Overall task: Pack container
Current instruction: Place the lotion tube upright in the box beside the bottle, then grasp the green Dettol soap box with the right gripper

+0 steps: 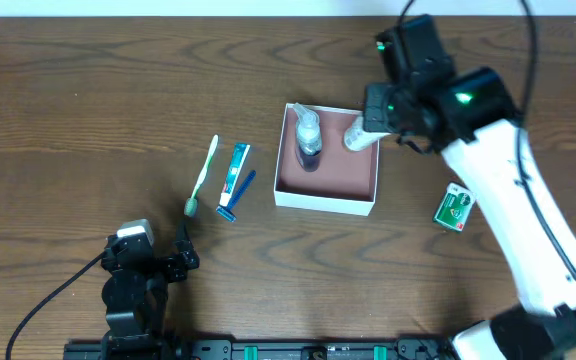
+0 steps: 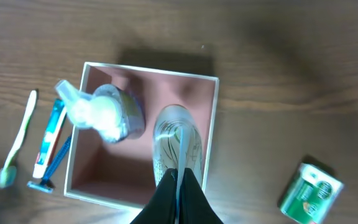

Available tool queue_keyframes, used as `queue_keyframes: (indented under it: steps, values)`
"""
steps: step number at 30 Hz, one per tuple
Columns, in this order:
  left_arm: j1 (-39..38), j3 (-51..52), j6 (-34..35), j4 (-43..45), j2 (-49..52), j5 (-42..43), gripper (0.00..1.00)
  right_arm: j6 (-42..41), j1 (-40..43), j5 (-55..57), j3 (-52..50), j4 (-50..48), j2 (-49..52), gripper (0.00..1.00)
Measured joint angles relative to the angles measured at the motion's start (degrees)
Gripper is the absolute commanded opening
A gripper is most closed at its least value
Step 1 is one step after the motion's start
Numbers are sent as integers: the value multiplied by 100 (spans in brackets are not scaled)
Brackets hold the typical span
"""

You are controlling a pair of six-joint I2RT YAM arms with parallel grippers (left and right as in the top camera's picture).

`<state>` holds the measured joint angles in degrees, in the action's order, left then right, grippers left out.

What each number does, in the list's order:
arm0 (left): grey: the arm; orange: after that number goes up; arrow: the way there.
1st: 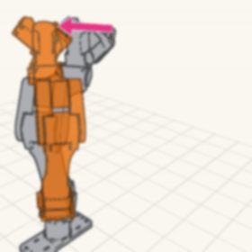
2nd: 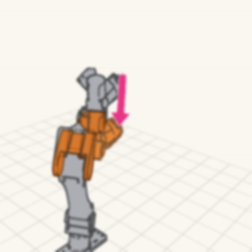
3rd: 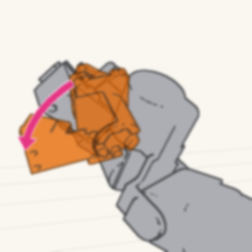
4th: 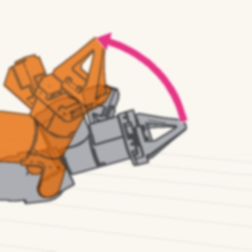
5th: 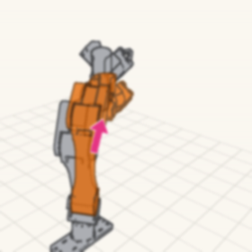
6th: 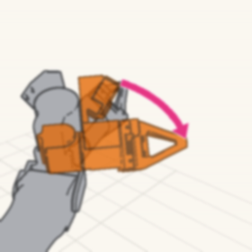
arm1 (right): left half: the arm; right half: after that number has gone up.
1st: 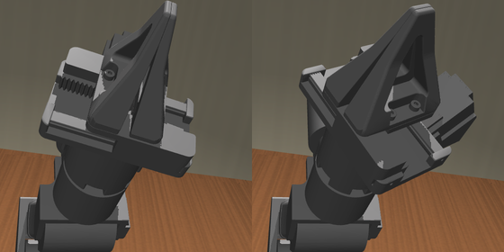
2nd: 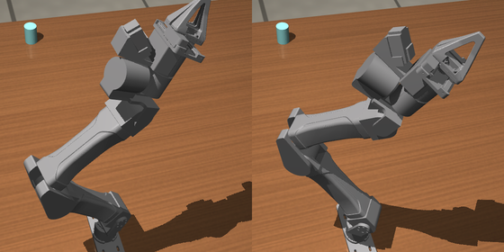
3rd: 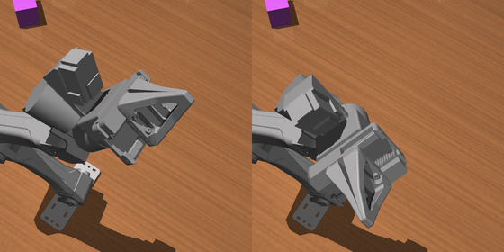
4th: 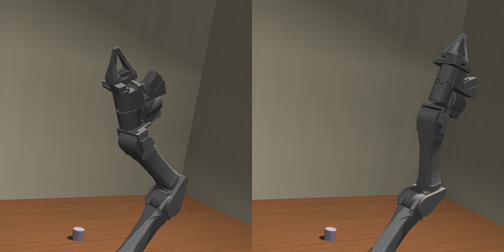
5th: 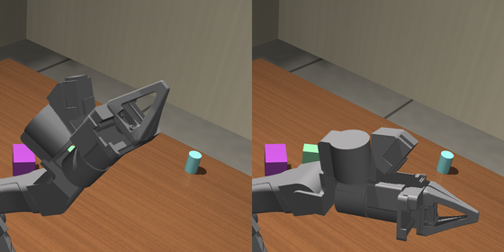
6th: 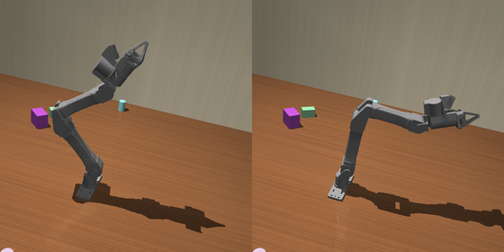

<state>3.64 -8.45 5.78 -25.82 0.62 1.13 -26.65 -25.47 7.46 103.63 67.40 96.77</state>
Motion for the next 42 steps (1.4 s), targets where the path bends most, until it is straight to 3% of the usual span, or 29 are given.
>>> queue_keyframes:
  steps: [10,12,13,19,24,30,32,37,42]
  values:
    - [0,0,0,-2,0,0,98,-11,-4,-275,20,-699,1158,3]
    - [0,0,0,-2,0,0,98,-52,-13,-302,26,-699,1161,40]
    - [0,0,0,-2,0,0,98,-48,-17,-321,26,-702,1161,52]
    - [0,0,2,-2,0,0,98,35,-68,-376,24,-682,1150,82]
    - [0,0,0,-2,0,0,98,61,-70,-107,15,-334,866,89]
    - [0,0,0,0,0,0,98,63,114,310,20,498,-227,91]
    - [0,0,0,0,0,0,98,37,350,468,35,841,-531,96]
    - [0,0,0,0,0,0,98,-37,1141,769,0,1364,-627,94]
    - [0,0,0,-2,0,0,98,-295,1766,774,-767,1379,-538,99]
